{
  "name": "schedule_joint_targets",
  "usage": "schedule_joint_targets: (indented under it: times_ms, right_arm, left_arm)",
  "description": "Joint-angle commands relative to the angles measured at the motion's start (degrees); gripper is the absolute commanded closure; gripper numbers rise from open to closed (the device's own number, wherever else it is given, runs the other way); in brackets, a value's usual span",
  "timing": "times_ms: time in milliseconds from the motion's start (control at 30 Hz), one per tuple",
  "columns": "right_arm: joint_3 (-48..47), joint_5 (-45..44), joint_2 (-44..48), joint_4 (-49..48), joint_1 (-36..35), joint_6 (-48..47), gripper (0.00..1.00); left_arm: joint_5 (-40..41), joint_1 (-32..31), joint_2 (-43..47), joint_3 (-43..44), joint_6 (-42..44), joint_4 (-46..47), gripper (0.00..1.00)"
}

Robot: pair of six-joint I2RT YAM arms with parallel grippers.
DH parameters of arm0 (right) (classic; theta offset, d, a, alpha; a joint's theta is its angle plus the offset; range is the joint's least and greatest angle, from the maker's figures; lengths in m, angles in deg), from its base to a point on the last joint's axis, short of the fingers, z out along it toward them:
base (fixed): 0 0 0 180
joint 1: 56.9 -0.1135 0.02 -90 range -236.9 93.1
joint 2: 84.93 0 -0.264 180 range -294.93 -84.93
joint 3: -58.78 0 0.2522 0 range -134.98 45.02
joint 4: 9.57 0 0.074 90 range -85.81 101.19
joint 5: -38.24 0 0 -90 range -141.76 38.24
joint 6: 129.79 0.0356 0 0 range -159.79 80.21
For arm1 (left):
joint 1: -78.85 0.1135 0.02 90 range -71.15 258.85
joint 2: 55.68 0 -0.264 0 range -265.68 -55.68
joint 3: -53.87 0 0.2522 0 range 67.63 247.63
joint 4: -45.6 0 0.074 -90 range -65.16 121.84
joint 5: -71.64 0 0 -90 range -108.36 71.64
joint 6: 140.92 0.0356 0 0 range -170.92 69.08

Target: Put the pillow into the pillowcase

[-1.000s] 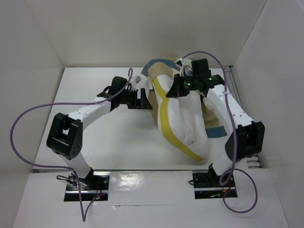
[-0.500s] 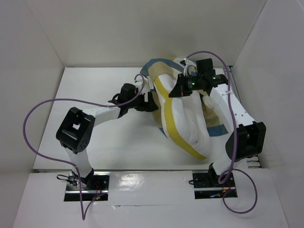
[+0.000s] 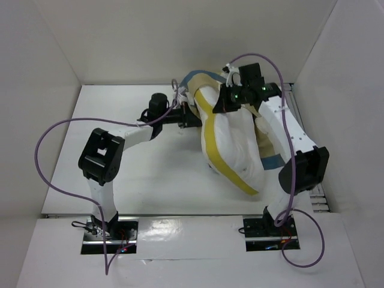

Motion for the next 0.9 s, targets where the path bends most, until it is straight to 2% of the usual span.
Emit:
schedule_joint_targets:
  times_ms: [0,33,67,100,133,167,200,233,267,300,333,367,400,500,567,633,667,700,733,767,867]
  right_arm:
    - [-25.77,-20.61,-3.98,0.11,0.83,-0.85,1.00]
    - [-31.72,-21.97,-5.31,1.09,0.83,-2.16,1.00]
    - [-37.35,-23.98,-6.54,2.06,-0.48,-2.95,1.00]
    - [-45.32,-24.96,-8.56,2.76,-3.62,-3.92,1.00]
    - [-46.88,-25.84,-9.18,2.77,-5.66,-4.71,1.00]
    - [-43.85,-27.07,-9.19,2.77,-7.68,-4.72,1.00]
    - [-39.90,-27.69,-9.19,1.73,-12.05,-4.72,1.00]
    - [-35.25,-28.57,-9.89,-0.72,-14.27,-4.72,1.00]
    - [-30.25,-29.36,-10.50,-2.14,-16.38,-3.68,1.00]
    - [-20.97,-28.24,-12.68,-3.54,-18.23,-2.97,1.00]
    - [-16.62,-28.22,-13.92,-7.12,-20.68,-0.44,1.00]
    - [-12.74,-27.18,-15.42,-9.51,-21.49,0.72,1.00]
    - [-6.79,-25.60,-17.00,-11.53,-22.37,1.86,1.00]
    - [-3.57,-25.59,-24.54,-15.59,-22.90,6.26,1.00]
    - [-4.52,-26.11,-26.76,-16.13,-21.86,7.58,1.00]
    - [-9.26,-25.07,-30.17,-14.47,-19.58,8.11,1.00]
    - [-10.76,-25.06,-30.98,-14.46,-18.96,8.63,1.00]
    - [-11.99,-25.06,-31.77,-14.46,-18.43,8.64,1.00]
    - [-15.31,-25.67,-33.52,-13.59,-17.90,8.64,1.00]
    - [-17.34,-26.20,-34.41,-11.92,-16.94,8.64,1.00]
    - [-26.92,-29.27,-37.13,-7.80,-14.21,9.17,1.00]
  left_arm:
    - [-12.70,1.69,2.26,13.05,-11.72,13.56,1.00]
    - [-14.04,1.69,1.56,16.48,-16.97,15.33,1.00]
    - [-15.44,1.69,1.56,23.13,-18.85,15.96,1.00]
    - [-16.50,2.21,1.56,25.02,-20.69,16.57,1.00]
    - [-18.17,2.21,2.08,25.04,-24.36,19.36,1.00]
    - [-18.79,2.73,3.13,21.99,-26.40,21.83,1.00]
    - [-19.32,3.61,6.10,18.22,-28.86,25.42,1.00]
    - [-19.33,4.14,7.78,13.40,-34.45,34.50,1.00]
    - [-19.33,4.76,9.54,1.86,-37.38,39.99,1.00]
    - [-19.33,5.98,11.03,-3.99,-40.02,44.92,1.00]
    - [-19.33,5.99,13.66,-9.71,-43.79,52.45,1.00]
    - [-18.54,6.69,14.56,-20.29,-46.17,57.14,1.00]
    - [-18.54,6.69,15.17,-24.58,-47.76,60.58,1.00]
    - [-18.63,6.69,17.90,-37.83,-51.90,69.71,1.00]
    - [-19.94,6.69,21.40,-41.21,-50.52,68.88,1.00]
    - [-20.64,6.69,24.92,-41.23,-46.84,60.12,1.00]
    - [-20.64,6.69,26.85,-41.23,-41.42,55.56,1.00]
    - [-20.64,6.69,30.87,-39.75,-38.49,50.21,1.00]
    - [-20.64,6.69,32.83,-38.61,-35.51,39.54,1.00]
    - [-20.64,6.69,34.50,-37.20,-29.47,34.38,1.00]
    - [-20.03,6.69,38.03,-30.88,-21.18,18.48,1.00]
